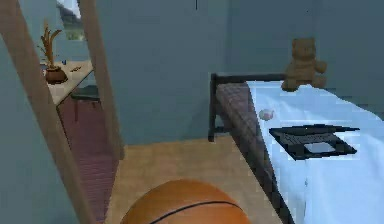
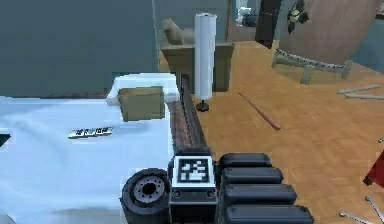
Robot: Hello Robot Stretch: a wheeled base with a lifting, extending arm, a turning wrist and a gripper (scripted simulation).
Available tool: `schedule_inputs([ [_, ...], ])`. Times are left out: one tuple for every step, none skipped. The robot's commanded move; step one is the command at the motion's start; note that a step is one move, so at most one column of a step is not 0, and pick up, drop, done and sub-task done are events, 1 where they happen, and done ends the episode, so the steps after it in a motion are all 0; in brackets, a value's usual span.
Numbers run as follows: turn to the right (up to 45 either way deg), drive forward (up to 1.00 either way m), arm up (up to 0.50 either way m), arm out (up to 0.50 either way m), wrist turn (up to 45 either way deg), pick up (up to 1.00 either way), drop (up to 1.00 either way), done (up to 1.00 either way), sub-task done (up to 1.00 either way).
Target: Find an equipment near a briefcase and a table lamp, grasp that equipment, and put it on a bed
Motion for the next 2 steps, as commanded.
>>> schedule_inputs([
  [0.0,0.9,0.0,0.0,0.0,0.0,0.0,0.0,0.0],
  [45.0,0.0,0.0,0.0,0.0,0.0,0.0,0.0,0.0],
])
